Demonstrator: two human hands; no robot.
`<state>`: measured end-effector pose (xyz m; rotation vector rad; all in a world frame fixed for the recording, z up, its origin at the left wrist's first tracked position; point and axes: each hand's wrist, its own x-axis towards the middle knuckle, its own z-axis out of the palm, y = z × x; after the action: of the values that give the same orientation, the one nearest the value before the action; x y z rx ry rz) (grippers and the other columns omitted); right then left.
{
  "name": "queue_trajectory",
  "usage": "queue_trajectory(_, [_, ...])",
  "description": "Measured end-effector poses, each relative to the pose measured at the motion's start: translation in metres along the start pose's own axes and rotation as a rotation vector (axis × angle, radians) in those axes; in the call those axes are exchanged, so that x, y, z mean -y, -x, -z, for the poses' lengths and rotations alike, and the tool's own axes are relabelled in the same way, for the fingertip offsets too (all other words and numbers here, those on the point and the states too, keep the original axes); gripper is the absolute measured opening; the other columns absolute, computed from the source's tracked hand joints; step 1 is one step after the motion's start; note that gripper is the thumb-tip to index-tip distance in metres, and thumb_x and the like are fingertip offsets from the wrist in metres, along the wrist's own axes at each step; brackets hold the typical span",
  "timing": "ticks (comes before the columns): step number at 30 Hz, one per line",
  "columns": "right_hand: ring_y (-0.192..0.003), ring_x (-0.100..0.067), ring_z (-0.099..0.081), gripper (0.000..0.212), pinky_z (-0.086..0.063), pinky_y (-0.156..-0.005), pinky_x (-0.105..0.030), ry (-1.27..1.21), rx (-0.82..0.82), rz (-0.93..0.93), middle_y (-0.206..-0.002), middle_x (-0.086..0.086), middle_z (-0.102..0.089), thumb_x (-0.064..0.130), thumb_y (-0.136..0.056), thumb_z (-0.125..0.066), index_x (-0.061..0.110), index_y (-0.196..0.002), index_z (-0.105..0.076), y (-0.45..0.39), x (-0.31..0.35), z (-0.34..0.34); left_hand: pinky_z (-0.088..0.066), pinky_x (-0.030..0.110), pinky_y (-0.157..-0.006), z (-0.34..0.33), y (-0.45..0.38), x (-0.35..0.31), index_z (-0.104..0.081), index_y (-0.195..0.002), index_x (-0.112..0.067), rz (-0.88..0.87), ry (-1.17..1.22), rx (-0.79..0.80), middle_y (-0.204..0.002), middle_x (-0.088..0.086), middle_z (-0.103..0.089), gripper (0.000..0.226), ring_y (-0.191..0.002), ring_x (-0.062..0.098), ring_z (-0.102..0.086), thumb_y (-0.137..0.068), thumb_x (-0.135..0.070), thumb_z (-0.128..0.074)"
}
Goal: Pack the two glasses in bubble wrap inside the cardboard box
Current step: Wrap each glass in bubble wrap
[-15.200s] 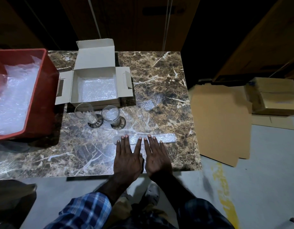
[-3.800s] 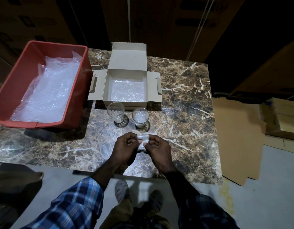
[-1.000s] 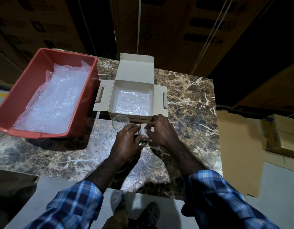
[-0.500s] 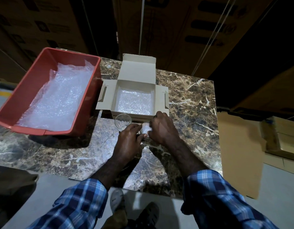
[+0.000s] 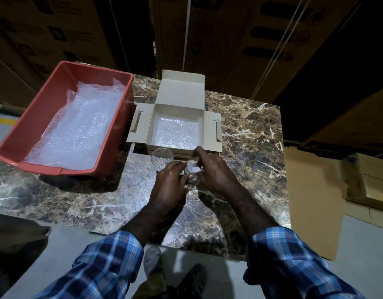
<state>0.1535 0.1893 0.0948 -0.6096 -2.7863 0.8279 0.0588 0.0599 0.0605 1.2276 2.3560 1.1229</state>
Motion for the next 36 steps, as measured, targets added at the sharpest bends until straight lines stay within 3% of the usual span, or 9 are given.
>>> queue_trajectory(2, [-0.085,-0.019,-0.065,0.05,-0.055,-0.072,-0.032,-0.013,0.017,0.062,-0.103,-0.009,-0.072,-0.002,-0.075,-0.076,0.014,-0.12,-0.062,-0.003,0.001,0.002,-0.054,0.033,-0.09,0.0,0.0,0.0,-0.069,-0.123,-0.005,0.011,-0.011,0.0,-0.119,0.013,-0.068,0.034,-0.1,0.026,-0.068,-0.089,-0.008,-0.072])
queue_trajectory(5, [-0.092,-0.026,-0.069,0.041,-0.054,-0.081,-0.031,0.046,0.024,0.159,-0.108,-0.013,-0.073,0.004,-0.075,-0.077,0.006,-0.116,-0.07,-0.006,0.0,0.003,-0.049,0.03,-0.09,-0.001,0.0,0.0,-0.07,-0.121,-0.004,0.028,-0.016,-0.005,-0.12,0.013,-0.068,0.033,-0.103,0.026,-0.066,-0.089,-0.01,-0.073])
queue_trajectory(8, [-0.076,-0.028,-0.066,0.025,-0.056,-0.066,-0.036,0.097,0.03,0.119,-0.091,-0.01,-0.071,0.014,-0.078,-0.06,0.011,-0.1,-0.07,-0.008,-0.002,0.002,-0.05,0.03,-0.091,-0.002,-0.002,0.002,-0.07,-0.122,-0.005,0.041,-0.006,-0.001,-0.119,0.011,-0.069,0.035,-0.103,0.024,-0.066,-0.088,-0.015,-0.074])
queue_trajectory(12, [-0.077,-0.029,-0.062,0.013,-0.046,-0.062,-0.029,0.25,0.068,0.085,-0.091,-0.014,-0.065,0.001,-0.08,-0.07,0.005,-0.092,-0.069,-0.01,0.001,-0.002,-0.054,0.036,-0.09,-0.002,-0.003,0.004,-0.071,-0.121,-0.005,0.039,0.009,0.006,-0.115,0.01,-0.07,0.037,-0.1,0.023,-0.067,-0.086,-0.017,-0.077])
queue_trajectory(16, [-0.085,-0.021,-0.044,0.022,-0.031,-0.066,-0.03,0.382,-0.016,0.018,-0.1,-0.015,-0.055,-0.001,-0.073,-0.076,-0.001,-0.092,-0.066,-0.011,-0.003,-0.01,-0.053,0.034,-0.088,-0.001,-0.003,0.003,-0.071,-0.122,-0.007,0.03,0.001,0.0,-0.115,0.009,-0.07,0.037,-0.099,0.023,-0.067,-0.087,-0.018,-0.077])
queue_trajectory(20, [-0.078,-0.03,-0.054,0.033,-0.043,-0.061,-0.034,0.337,-0.111,0.03,-0.088,-0.015,-0.055,-0.011,-0.058,-0.078,-0.001,-0.086,-0.064,-0.006,-0.004,-0.022,-0.052,0.034,-0.089,0.0,-0.002,0.002,-0.072,-0.119,-0.005,0.026,-0.001,-0.001,-0.114,0.011,-0.07,0.036,-0.098,0.025,-0.068,-0.086,-0.015,-0.077])
queue_trajectory(25, [-0.085,-0.033,-0.06,0.05,-0.051,-0.066,-0.035,0.316,-0.067,-0.008,-0.099,-0.017,-0.061,-0.008,-0.047,-0.082,0.001,-0.094,-0.065,0.002,-0.006,-0.03,-0.052,0.033,-0.09,0.0,-0.002,0.0,-0.071,-0.119,-0.003,0.022,0.0,-0.004,-0.116,0.012,-0.07,0.036,-0.099,0.026,-0.068,-0.085,-0.014,-0.078])
queue_trajectory(33, [-0.071,-0.034,-0.061,0.022,-0.048,-0.056,-0.033,0.176,-0.059,-0.033,-0.082,-0.017,-0.061,-0.003,-0.058,-0.081,0.001,-0.075,-0.067,-0.002,-0.007,-0.023,-0.046,0.025,-0.086,-0.001,-0.001,0.0,-0.072,-0.119,-0.008,0.008,-0.038,-0.005,-0.113,0.008,-0.07,0.034,-0.1,0.023,-0.066,-0.086,-0.013,-0.077])
queue_trajectory(36, [-0.071,-0.033,-0.059,0.02,-0.048,-0.057,-0.035,0.192,-0.104,-0.007,-0.08,-0.017,-0.06,-0.003,-0.062,-0.078,0.0,-0.077,-0.066,-0.004,-0.007,-0.019,-0.047,0.026,-0.085,-0.001,-0.001,0.001,-0.073,-0.118,-0.007,0.008,-0.046,-0.004,-0.112,0.008,-0.07,0.033,-0.099,0.023,-0.067,-0.085,-0.014,-0.077])
